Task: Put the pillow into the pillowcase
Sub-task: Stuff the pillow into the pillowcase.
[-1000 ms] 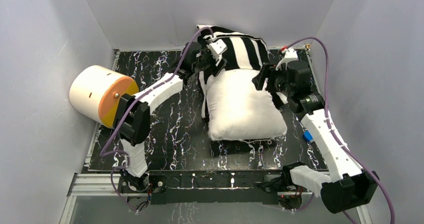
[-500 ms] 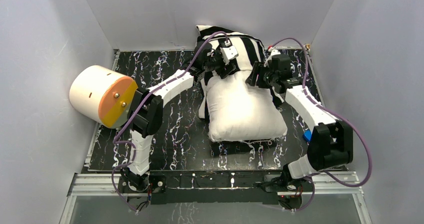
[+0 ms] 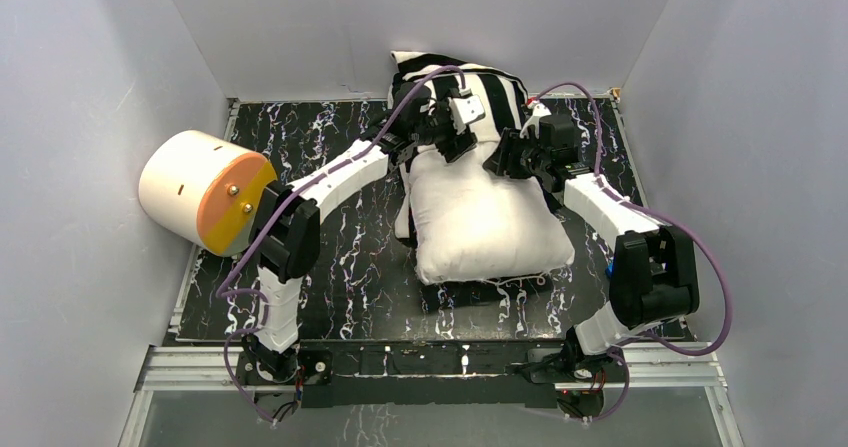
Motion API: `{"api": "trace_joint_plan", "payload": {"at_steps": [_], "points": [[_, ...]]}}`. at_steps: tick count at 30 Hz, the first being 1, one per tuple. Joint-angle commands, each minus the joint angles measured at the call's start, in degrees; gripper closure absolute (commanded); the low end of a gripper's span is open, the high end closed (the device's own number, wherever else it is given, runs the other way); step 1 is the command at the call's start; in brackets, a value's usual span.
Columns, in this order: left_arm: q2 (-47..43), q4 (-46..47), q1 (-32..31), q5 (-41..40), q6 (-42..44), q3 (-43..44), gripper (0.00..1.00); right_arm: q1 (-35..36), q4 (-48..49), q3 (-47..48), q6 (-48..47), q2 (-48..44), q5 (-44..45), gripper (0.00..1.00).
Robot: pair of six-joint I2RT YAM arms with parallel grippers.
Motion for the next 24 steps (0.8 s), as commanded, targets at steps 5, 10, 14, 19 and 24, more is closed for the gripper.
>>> {"api": "trace_joint_plan", "payload": {"at_steps": [5,10,14,19,24], "points": [[0.49,-0.3,-0.05,-10.12,5.85,-2.86,0.33,0.3,5.18,-2.01,1.77,0.15,-2.2,0.46],[-3.07,4.12,-1.44,-13.34,8.89,-8.11,0.81,3.24,10.47,-4.87,4.48,2.59,2.08,0.49],[-10.94,4.57,-9.89,-13.78,6.71,-10.46,1.0,4.33,21.46,-7.54,12.06,7.44,8.83,0.52],[-22.6,22.35,-15.55,-0.86,-18.2,-26.57,1.0,4.74,26.68,-6.55,20.17,13.02,16.68,0.52],[-20.43,27.02,-12.1,-4.53,-26.9,-37.36,1.0,4.51,25.74,-4.61,21.23,14.84,19.76,0.52]]}}
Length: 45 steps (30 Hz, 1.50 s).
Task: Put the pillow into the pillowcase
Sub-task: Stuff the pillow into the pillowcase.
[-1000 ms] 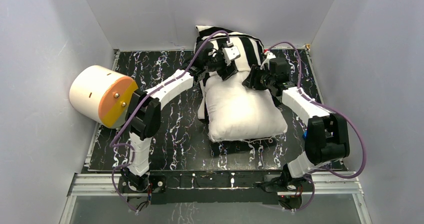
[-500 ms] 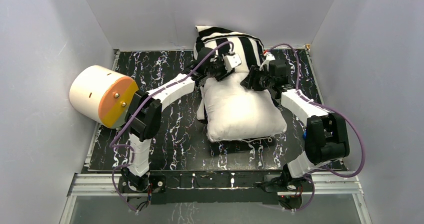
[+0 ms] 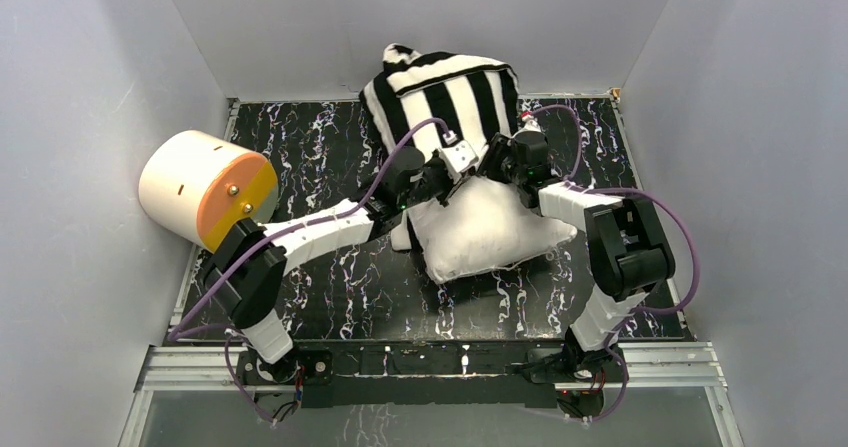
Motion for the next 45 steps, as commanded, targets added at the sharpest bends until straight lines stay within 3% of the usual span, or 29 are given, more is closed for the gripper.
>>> {"api": "trace_joint_plan", "payload": {"at_steps": [1,4,6,8,10,14,16,21,25,27,28,31,32,34,38,42,45], "points": [[1.55,5.88,1.62,10.05,-15.11,-4.18,1.0,0.42,2.76,2.12,2.27,4.36,9.46,0.52],[2.82,6.27,8.15,10.77,-22.05,-3.81,0.98,-0.21,-0.21,4.17,-3.09,2.87,6.72,0.49],[2.13,3.63,11.01,10.59,-23.56,-1.65,0.86,-0.24,-4.83,5.31,-8.69,-0.96,4.21,0.41],[-0.12,-0.01,12.45,9.71,-22.95,0.11,0.65,-0.32,-11.26,5.98,-14.61,-5.88,3.49,0.35],[-2.62,-4.72,13.1,6.24,-21.44,1.79,0.52,-0.46,-18.78,7.1,-18.81,-11.46,1.09,0.32],[-5.81,-14.55,14.29,-1.43,-16.51,3.14,0.48,-0.07,-28.5,8.72,-21.65,-19.07,-6.46,0.29],[-7.15,-14.8,14.71,-4.6,-14.1,1.09,0.46,1.91,-30.46,9.75,-22.44,-21.37,-7.09,0.27],[-8.24,-13.15,15.83,-7.36,-13.57,-3.95,0.42,10.56,-31.66,11.93,-22.12,-23.18,0.35,0.26],[-6.1,-11.94,16.0,-9.77,-12.49,-5.35,0.41,16.4,-26.92,9.79,-21.25,-20.32,5.7,0.3],[-4.0,-10.87,16.25,-10.85,-11.38,-6.15,0.43,17.95,-22.95,7.81,-21.17,-18.16,8.57,0.33],[-3.49,-10.86,16.49,-9.98,-10.54,-6.28,0.49,18.33,-20.36,6.76,-21.23,-16.84,9.55,0.35],[-3.63,-12.25,16.61,-3.97,-8.61,-6.04,0.91,18.39,-12.92,5.04,-21.51,-11.63,13.58,0.42],[-4.85,-13.6,16.6,-1.0,-8.14,-5.37,1.0,18.23,-11.07,5.13,-21.64,-9.45,15.15,0.46],[-8.08,-17.45,16.57,6.5,-10.32,-1.75,1.0,18.02,-7.41,5.69,-21.35,-5.55,16.98,0.52],[-15.3,-21.04,16.39,21.86,-22.93,2.36,1.0,16.87,1.4,6.02,-16.36,0.5,18.6,0.66],[-20.31,-6.56,16.27,24.86,-36.94,-18.05,1.0,16.61,2.79,8.28,-11.83,5.3,20.93,0.7],[-15.12,-11.58,16.56,24.12,-35.71,-21.68,1.0,16.61,5.23,6.32,-10.4,6.2,20.67,0.71]]}}
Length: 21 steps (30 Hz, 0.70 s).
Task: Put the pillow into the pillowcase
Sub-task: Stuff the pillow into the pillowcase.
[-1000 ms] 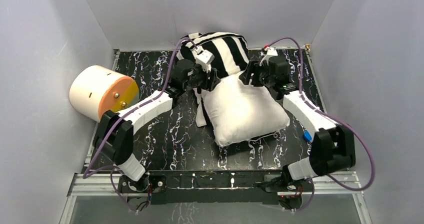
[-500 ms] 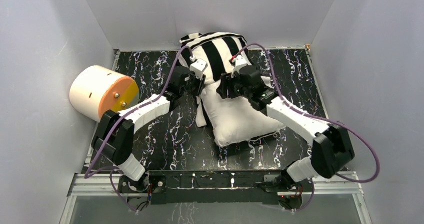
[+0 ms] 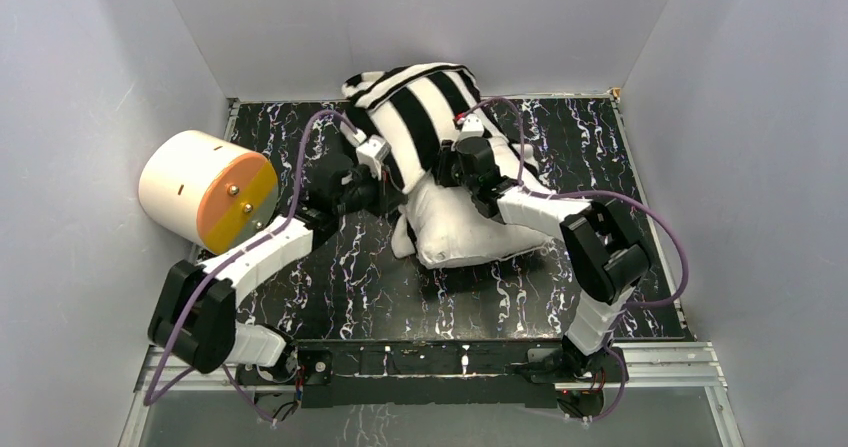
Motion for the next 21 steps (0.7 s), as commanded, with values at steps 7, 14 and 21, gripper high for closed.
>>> {"api": "trace_joint_plan", "payload": {"at_steps": [7,14,21], "points": [[3.71,-10.74,-1.59,9.61,-4.76,3.78,0.8,-1.0,-1.43,-3.52,-3.19,-6.41,-3.54,0.54],[-0.83,-14.36,-1.76,-3.08,1.07,14.1,0.48,-10.11,-20.39,1.85,-9.6,-19.79,-20.85,0.25],[9.27,-11.11,-2.42,-13.28,9.46,26.86,0.42,-24.71,-23.96,5.98,-7.69,-20.39,-30.93,0.21]]}}
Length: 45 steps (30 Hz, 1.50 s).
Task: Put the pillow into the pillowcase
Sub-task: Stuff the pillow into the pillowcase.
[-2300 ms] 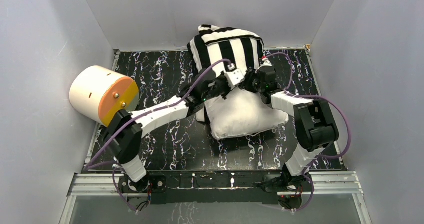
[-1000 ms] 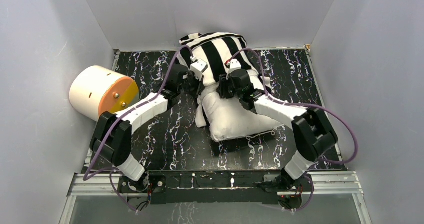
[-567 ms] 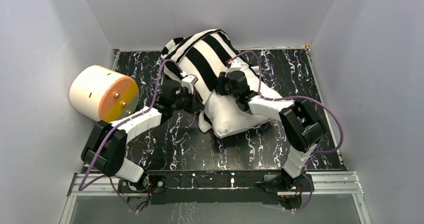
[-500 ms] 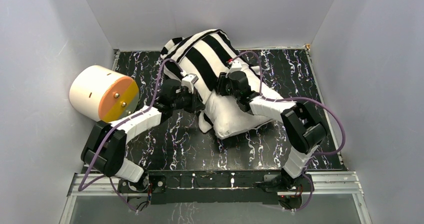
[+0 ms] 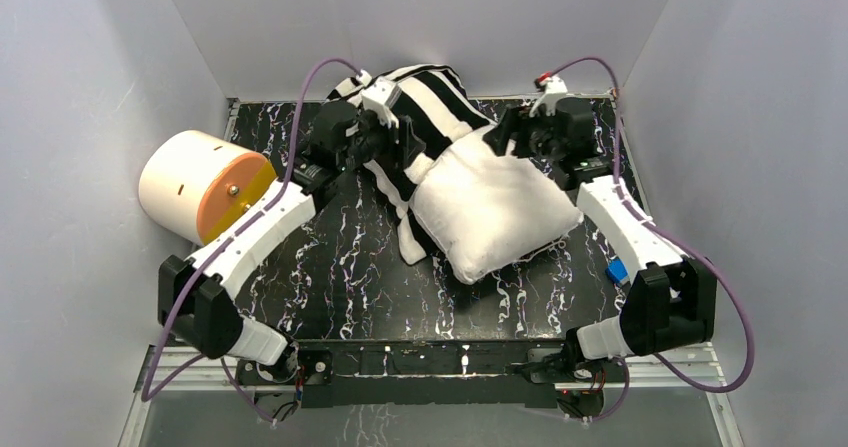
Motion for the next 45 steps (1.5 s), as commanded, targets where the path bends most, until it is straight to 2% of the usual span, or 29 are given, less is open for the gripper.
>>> {"api": "trace_joint_plan", "payload": {"at_steps": [1,4,8,13,16,17,19,21,22,23,26,29,31,35,37,38,42,45], "points": [[8.03,2.08,-0.96,-6.66,7.22,8.41,0.4,-8.18,-2.57,3.07,0.81,1.33,-9.87,0.22],[14.86,5.47,-3.23,-7.9,11.98,13.47,0.38,-12.41,-1.27,4.25,2.54,6.37,-15.6,0.28],[24.39,9.17,-6.82,-11.31,16.52,20.38,0.35,-14.32,4.36,5.45,3.55,14.5,-18.54,0.36],[38.05,11.89,-8.42,-14.55,16.8,33.24,0.32,-14.28,10.24,10.92,6.35,27.08,-29.3,0.54],[46.9,9.61,-8.75,-18.08,18.97,42.79,0.34,-13.35,14.92,9.29,7.63,28.37,-31.94,0.69],[49.47,8.29,-8.76,-18.39,19.97,45.77,0.37,-12.8,16.66,8.1,7.78,27.95,-31.46,0.73],[52.41,6.72,-8.97,-16.97,21.25,49.11,0.63,-11.41,18.28,7.28,6.99,27.84,-30.93,0.77],[51.64,6.49,-10.1,-14.81,21.28,49.3,0.89,-10.3,19.01,7.63,7.39,29.05,-31.41,0.81],[50.28,7.15,-11.1,-13.28,21.46,48.35,0.98,-9.93,20.28,7.65,8.24,29.79,-31.75,0.84],[48.43,7.77,-12.34,-12.23,21.68,47.25,1.0,-9.5,21.83,7.71,9.46,30.44,-31.59,0.87],[41.79,10.67,-16.37,-5.67,17.93,43.68,1.0,-8.2,27.06,8.22,13.9,31.81,-30.03,0.92],[34.56,18.97,-19.06,2.34,7.2,36.73,1.0,-7.05,29.91,9.91,18.12,33.11,-26.37,0.97],[32.07,25.16,-19.01,4.93,-1.66,30.27,1.0,-6.26,30.81,10.64,20.53,34.34,-23.31,0.98],[31.03,28.7,-17.75,-3.03,-3.92,14.54,1.0,-5.37,35.33,7.87,24.86,36.06,-19.67,0.99],[31.31,29.06,-16.28,-6.22,-4.37,10.25,1.0,-5.44,33.52,7.65,24.21,36.35,-19.3,0.98],[31.55,26.34,-15.8,-8.02,-3.14,10.33,0.99,-5.56,31.25,7.84,22.88,35.91,-18.94,0.96],[30.65,13.34,-15.91,-11.09,2.64,16.33,0.58,-6.54,16.75,9.76,15.32,30.79,-15.54,0.78],[26.4,8.11,-17.11,-11.45,4.29,18.22,0.46,-8.48,8.74,9.69,12.28,25.28,-12.05,0.61]]}}
